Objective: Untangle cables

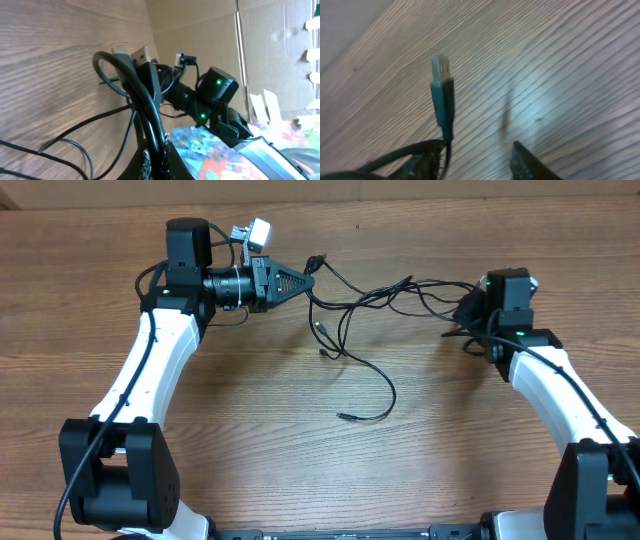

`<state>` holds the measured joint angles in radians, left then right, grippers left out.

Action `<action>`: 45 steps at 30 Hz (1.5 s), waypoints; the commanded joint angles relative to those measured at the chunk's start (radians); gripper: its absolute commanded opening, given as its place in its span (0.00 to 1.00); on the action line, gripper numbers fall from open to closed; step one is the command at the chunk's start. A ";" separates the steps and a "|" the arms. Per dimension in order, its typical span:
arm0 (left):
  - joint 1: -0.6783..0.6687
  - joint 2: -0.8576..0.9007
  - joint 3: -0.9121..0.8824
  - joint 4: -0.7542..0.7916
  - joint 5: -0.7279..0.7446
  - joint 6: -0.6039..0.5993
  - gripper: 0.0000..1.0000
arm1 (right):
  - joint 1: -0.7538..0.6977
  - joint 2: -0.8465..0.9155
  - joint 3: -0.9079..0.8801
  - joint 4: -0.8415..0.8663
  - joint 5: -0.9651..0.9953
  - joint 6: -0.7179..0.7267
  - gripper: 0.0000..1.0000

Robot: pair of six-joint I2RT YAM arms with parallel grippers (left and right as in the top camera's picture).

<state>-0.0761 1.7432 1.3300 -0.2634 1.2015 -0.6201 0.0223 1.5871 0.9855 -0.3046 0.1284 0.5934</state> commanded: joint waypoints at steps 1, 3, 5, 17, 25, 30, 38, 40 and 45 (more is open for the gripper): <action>0.052 -0.029 0.010 -0.019 -0.073 0.075 0.04 | -0.079 -0.002 0.016 -0.011 0.126 -0.053 0.50; 0.068 -0.029 0.010 -0.064 -0.148 0.101 0.04 | -0.112 -0.002 0.016 -0.021 0.124 -0.052 0.52; 0.082 -0.029 0.010 -0.129 -0.253 0.133 0.04 | -0.139 -0.002 0.016 -0.031 0.095 -0.052 0.55; 0.063 -0.029 0.010 -0.327 -0.725 0.172 0.04 | -0.159 -0.002 0.016 -0.051 -0.309 -0.052 1.00; 0.007 -0.029 0.010 -0.348 -0.651 0.335 0.04 | -0.127 -0.002 0.015 -0.117 -0.707 -0.052 1.00; -0.010 -0.029 0.010 -0.312 -0.592 0.338 0.05 | -0.061 -0.002 0.016 -0.101 -0.898 -0.053 1.00; -0.016 -0.029 0.010 -0.328 -0.597 0.337 0.04 | 0.079 -0.002 0.015 -0.045 -0.829 -0.101 1.00; -0.021 -0.031 0.010 -0.340 -0.572 0.337 0.04 | 0.107 -0.002 0.015 -0.042 -0.774 -0.101 1.00; -0.022 -0.065 0.010 -0.371 -0.527 0.336 0.04 | 0.140 -0.002 0.015 -0.048 -0.746 -0.101 1.00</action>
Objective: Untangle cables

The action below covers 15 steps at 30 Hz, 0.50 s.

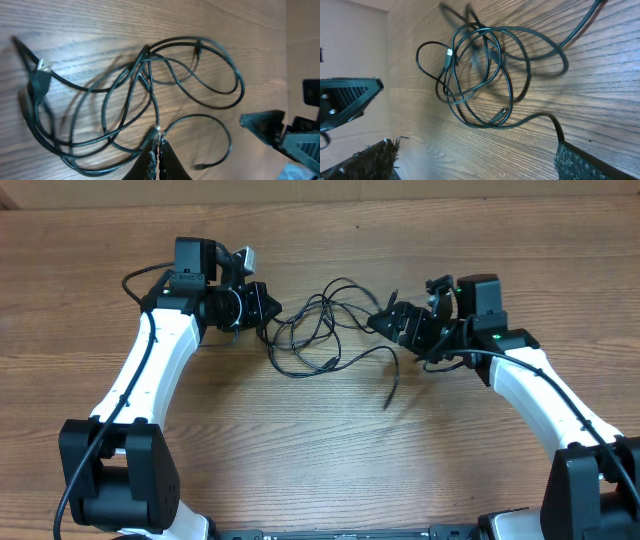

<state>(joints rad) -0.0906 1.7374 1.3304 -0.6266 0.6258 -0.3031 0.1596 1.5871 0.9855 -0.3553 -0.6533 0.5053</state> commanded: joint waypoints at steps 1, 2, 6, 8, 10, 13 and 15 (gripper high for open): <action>-0.008 -0.071 0.010 -0.014 0.048 0.019 0.04 | 0.003 -0.002 0.015 0.002 0.036 -0.013 1.00; -0.009 -0.086 0.010 -0.023 0.048 0.019 0.04 | 0.003 -0.002 0.015 0.003 0.036 -0.013 1.00; -0.009 -0.142 0.010 -0.046 0.032 0.061 0.04 | 0.003 -0.002 0.015 0.003 0.035 -0.013 1.00; -0.009 -0.154 0.010 -0.060 0.026 0.061 0.04 | 0.003 -0.002 0.015 0.005 0.035 -0.013 1.00; -0.009 -0.161 0.010 -0.118 0.026 0.068 0.04 | 0.003 -0.002 0.015 0.005 0.035 -0.013 1.00; -0.009 -0.167 0.010 -0.179 0.026 0.115 0.04 | 0.003 -0.002 0.015 0.005 0.035 -0.013 1.00; -0.009 -0.175 0.010 -0.206 0.026 0.132 0.04 | 0.003 -0.002 0.015 0.005 0.035 -0.013 1.00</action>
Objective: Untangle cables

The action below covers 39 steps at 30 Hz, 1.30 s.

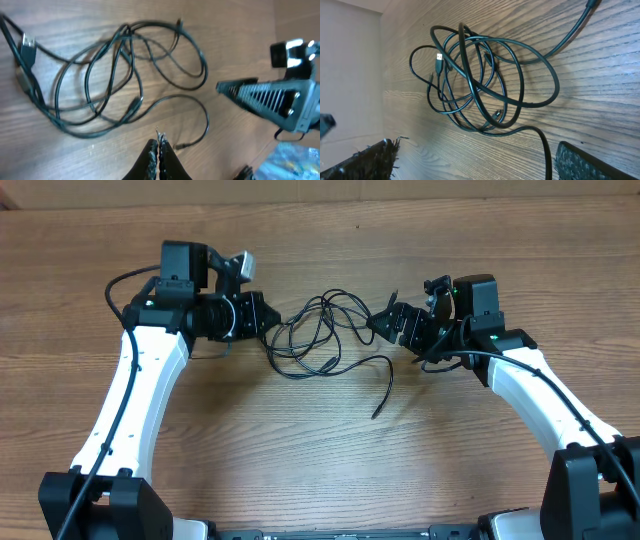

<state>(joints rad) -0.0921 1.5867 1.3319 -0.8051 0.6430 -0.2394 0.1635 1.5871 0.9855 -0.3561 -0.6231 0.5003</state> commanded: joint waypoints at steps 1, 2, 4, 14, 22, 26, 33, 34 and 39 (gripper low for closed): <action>-0.008 -0.027 0.008 -0.036 0.008 0.069 0.04 | -0.001 -0.002 0.015 0.006 0.005 -0.008 1.00; -0.008 -0.032 0.008 -0.044 0.008 0.070 0.04 | -0.001 -0.002 0.015 0.006 0.005 -0.008 1.00; -0.007 -0.032 0.008 -0.052 -0.003 0.090 0.04 | -0.001 -0.002 0.015 0.006 0.005 -0.008 1.00; -0.007 -0.033 0.008 -0.222 -0.048 0.148 0.04 | -0.001 -0.002 0.015 0.006 0.005 -0.008 1.00; -0.005 -0.034 0.008 -0.262 -0.006 0.108 0.04 | -0.001 -0.002 0.015 0.006 0.005 -0.008 1.00; 0.002 -0.042 0.008 -0.317 0.032 0.132 0.04 | -0.001 -0.002 0.015 0.006 0.005 -0.008 1.00; 0.002 -0.144 0.008 -0.295 0.008 0.270 0.04 | -0.001 -0.002 0.015 0.006 0.005 -0.008 1.00; 0.002 -0.153 0.008 -0.280 0.005 0.269 0.04 | -0.001 -0.002 0.015 0.006 0.005 -0.008 1.00; 0.000 -0.162 0.008 -0.230 0.013 0.240 0.04 | -0.001 -0.002 0.015 0.006 0.005 -0.008 1.00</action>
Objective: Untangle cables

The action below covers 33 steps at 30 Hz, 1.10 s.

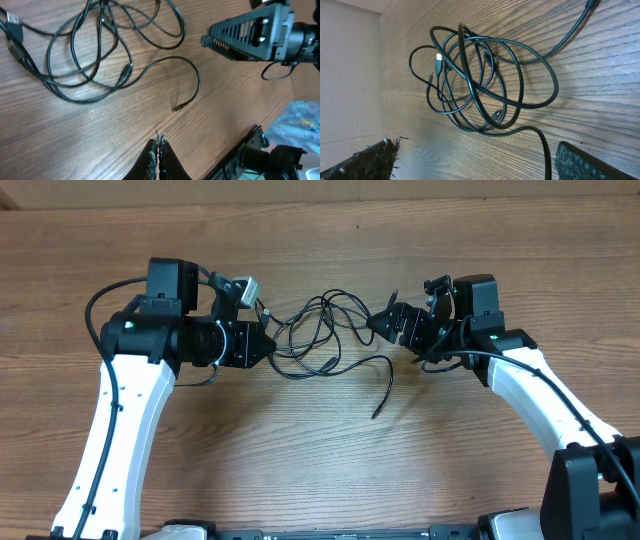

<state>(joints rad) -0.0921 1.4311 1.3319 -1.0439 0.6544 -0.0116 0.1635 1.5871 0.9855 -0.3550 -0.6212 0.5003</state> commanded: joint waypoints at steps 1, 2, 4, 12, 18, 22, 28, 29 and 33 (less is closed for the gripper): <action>0.000 -0.006 0.008 0.007 0.000 0.010 0.04 | -0.001 -0.002 0.015 0.005 0.003 -0.008 1.00; 0.000 -0.006 0.008 0.004 0.000 0.008 0.04 | -0.001 -0.002 0.015 0.005 0.003 -0.008 1.00; 0.000 -0.006 0.008 0.005 -0.002 0.008 0.04 | -0.001 -0.002 0.015 0.005 0.012 -0.008 1.00; 0.000 0.000 0.008 0.010 -0.015 0.008 0.34 | -0.001 -0.002 0.015 0.005 0.019 -0.008 1.00; 0.000 0.011 0.008 0.024 -0.076 0.008 0.79 | -0.001 -0.002 0.015 0.022 0.018 0.000 1.00; 0.000 0.011 0.008 0.024 -0.086 0.008 1.00 | -0.001 -0.002 0.015 0.035 0.019 0.000 1.00; 0.000 0.011 0.008 0.024 -0.087 0.008 1.00 | -0.001 -0.002 0.015 0.051 0.014 0.000 1.00; 0.000 0.011 0.008 0.024 -0.087 0.008 0.99 | -0.001 -0.002 0.015 0.070 0.013 0.000 1.00; 0.000 0.011 0.008 0.024 -0.087 0.008 1.00 | -0.001 -0.002 0.015 0.044 0.015 -0.001 1.00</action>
<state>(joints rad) -0.0921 1.4364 1.3319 -1.0233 0.5739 -0.0120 0.1635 1.5871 0.9855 -0.3012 -0.6128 0.5007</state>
